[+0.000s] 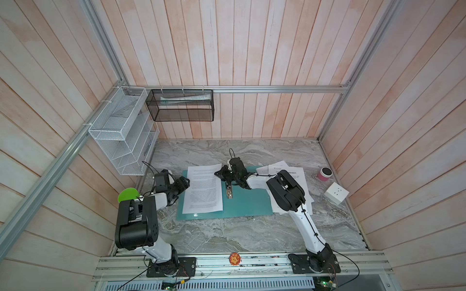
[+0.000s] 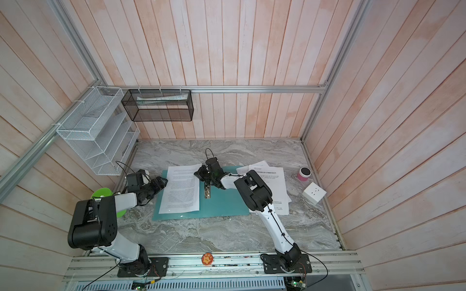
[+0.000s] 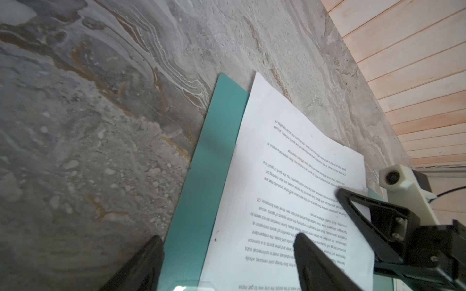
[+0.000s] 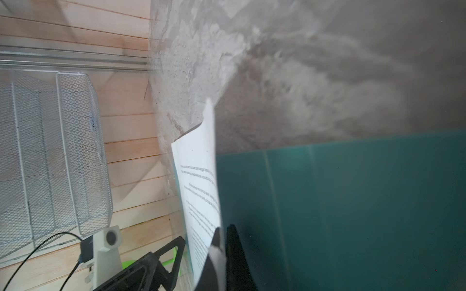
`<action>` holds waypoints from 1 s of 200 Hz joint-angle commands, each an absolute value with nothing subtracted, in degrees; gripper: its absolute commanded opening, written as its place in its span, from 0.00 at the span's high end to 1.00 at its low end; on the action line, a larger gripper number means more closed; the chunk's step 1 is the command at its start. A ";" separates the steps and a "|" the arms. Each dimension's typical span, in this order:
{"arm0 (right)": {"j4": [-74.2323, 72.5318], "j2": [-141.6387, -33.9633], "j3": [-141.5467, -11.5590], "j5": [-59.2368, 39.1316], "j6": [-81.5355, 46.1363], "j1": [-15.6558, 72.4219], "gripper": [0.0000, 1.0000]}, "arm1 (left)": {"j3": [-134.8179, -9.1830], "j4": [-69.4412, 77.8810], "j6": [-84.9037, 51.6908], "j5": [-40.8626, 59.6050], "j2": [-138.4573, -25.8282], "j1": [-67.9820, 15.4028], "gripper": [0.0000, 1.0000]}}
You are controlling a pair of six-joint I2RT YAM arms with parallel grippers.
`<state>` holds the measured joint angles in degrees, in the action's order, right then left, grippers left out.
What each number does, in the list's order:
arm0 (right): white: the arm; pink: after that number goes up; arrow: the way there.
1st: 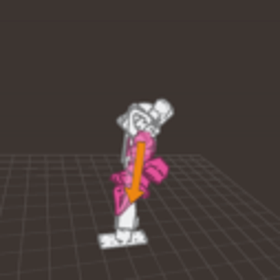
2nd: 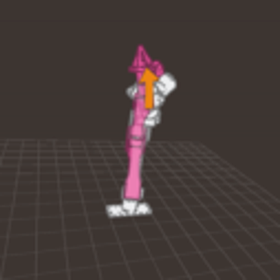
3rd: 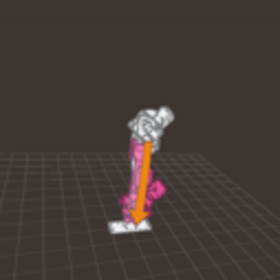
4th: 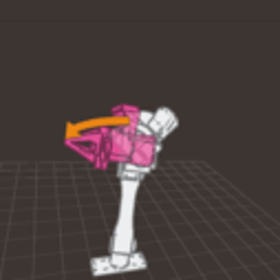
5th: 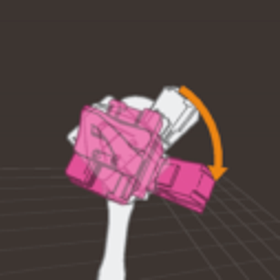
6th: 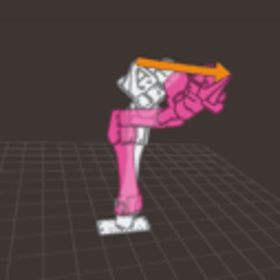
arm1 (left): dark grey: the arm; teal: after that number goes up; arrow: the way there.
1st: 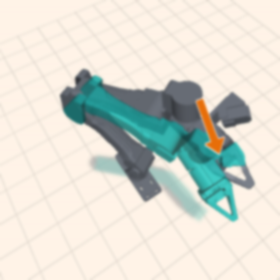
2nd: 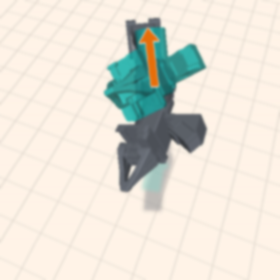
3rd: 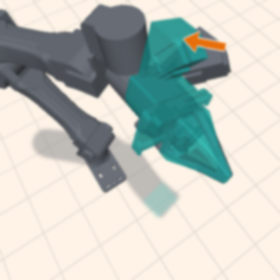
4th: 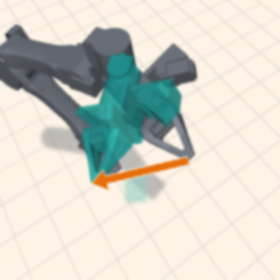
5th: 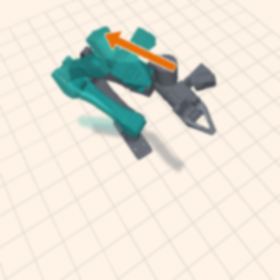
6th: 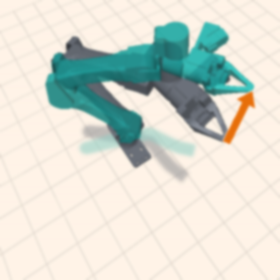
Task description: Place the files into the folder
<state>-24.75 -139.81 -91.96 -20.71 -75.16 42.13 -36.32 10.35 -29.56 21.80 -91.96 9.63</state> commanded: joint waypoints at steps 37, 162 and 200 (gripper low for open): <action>-23.54 -139.30 -91.74 -16.93 -77.06 44.63 1.00 | -35.68 5.17 -29.80 22.68 -94.06 8.65 0.17; -19.96 -134.82 -91.15 -15.64 -70.09 45.17 1.00 | -35.60 5.47 -29.88 22.59 -94.04 8.52 0.17; -20.68 -135.33 -90.86 -15.86 -72.08 45.35 1.00 | -35.59 5.45 -29.84 22.68 -94.13 8.50 0.17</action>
<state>-21.76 -136.70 -91.70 -16.32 -71.59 45.08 -36.34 10.37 -29.56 21.65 -91.98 9.04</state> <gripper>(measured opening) 0.047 0.832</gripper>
